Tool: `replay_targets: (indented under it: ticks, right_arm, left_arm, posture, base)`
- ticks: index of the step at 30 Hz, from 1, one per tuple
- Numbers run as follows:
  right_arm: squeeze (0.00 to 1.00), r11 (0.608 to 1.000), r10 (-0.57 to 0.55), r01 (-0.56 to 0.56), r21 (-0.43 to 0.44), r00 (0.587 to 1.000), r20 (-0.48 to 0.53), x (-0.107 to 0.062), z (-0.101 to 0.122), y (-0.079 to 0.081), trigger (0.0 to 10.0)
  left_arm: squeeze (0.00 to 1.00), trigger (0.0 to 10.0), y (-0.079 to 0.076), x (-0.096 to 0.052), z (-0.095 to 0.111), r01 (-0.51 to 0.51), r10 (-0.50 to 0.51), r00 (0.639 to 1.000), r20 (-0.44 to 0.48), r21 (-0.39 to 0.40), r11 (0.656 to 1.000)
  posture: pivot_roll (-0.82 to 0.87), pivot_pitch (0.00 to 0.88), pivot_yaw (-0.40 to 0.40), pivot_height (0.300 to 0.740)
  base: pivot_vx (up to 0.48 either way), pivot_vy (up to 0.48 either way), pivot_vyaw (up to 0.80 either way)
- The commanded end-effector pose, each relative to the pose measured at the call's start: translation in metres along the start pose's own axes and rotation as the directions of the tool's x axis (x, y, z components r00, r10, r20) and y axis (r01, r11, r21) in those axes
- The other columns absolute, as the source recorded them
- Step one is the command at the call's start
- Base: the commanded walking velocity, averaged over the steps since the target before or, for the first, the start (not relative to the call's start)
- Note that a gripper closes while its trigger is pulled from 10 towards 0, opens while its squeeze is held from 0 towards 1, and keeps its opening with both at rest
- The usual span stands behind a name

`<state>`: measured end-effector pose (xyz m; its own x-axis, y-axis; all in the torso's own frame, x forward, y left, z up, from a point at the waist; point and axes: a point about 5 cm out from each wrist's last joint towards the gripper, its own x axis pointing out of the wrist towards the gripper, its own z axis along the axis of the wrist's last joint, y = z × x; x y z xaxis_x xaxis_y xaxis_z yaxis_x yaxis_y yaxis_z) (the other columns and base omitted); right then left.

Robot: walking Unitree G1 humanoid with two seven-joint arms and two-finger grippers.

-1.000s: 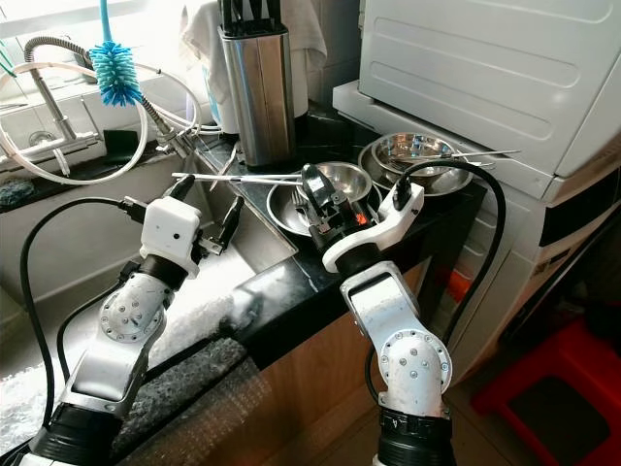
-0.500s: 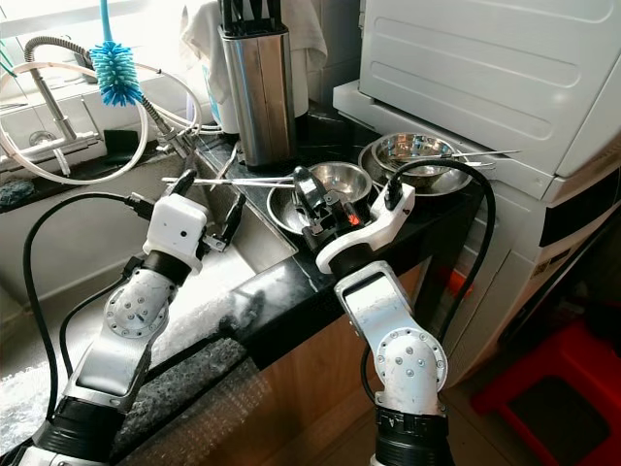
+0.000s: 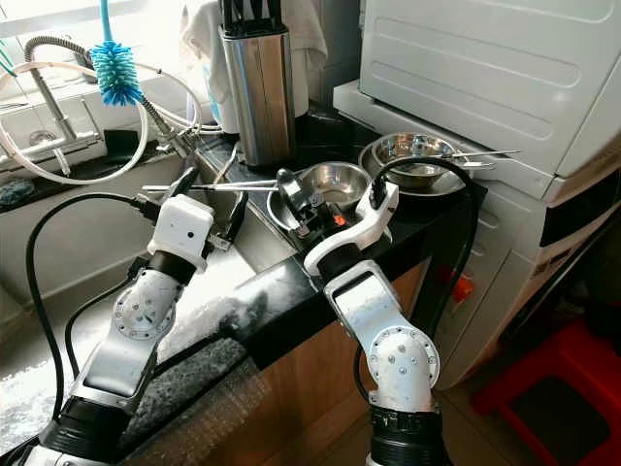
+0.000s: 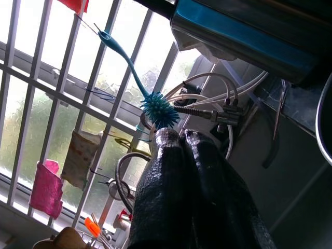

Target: Kitchen organization

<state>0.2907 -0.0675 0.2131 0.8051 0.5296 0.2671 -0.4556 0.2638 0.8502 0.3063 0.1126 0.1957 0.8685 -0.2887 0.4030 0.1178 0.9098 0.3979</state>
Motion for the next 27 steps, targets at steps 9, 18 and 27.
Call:
replay_targets:
  ticks: [9, 18, 27]
  right_arm:
    - [0.0, 0.993, 0.032, -0.03, 0.111, 0.999, -0.021, 0.0062, -0.0216, 0.009, 10.0]
    - [0.0, 0.994, 0.034, -0.031, 0.107, 0.999, -0.026, 0.0074, -0.0235, 0.0096, 10.0]
    - [0.0, 1.0, 0.002, -0.002, -0.003, 1.0, -0.028, 0.0083, -0.0241, 0.0075, 10.0]
  left_arm:
    - [0.0, 0.9, 0.0053, 0.0036, -0.0044, -0.039, 0.041, 0.999, -0.026, 0.054, 0.998]
    - [0.0, 0.0, 0.0051, 0.0043, -0.0045, -0.049, 0.051, 0.998, -0.027, 0.061, 0.997]
    - [0.0, 0.0, 0.0058, 0.0048, -0.0048, -0.054, 0.056, 0.998, -0.029, 0.064, 0.997]
  posture:
    - [-0.19, 0.0, 0.023, 0.74]
    - [-0.19, 0.0, 0.02, 0.74]
    - [-0.19, 0.0, 0.021, 0.74]
  base:
    - [0.0, 0.0, 0.0]
    - [0.0, 0.0, 0.0]
    - [0.0, 0.0, 0.0]
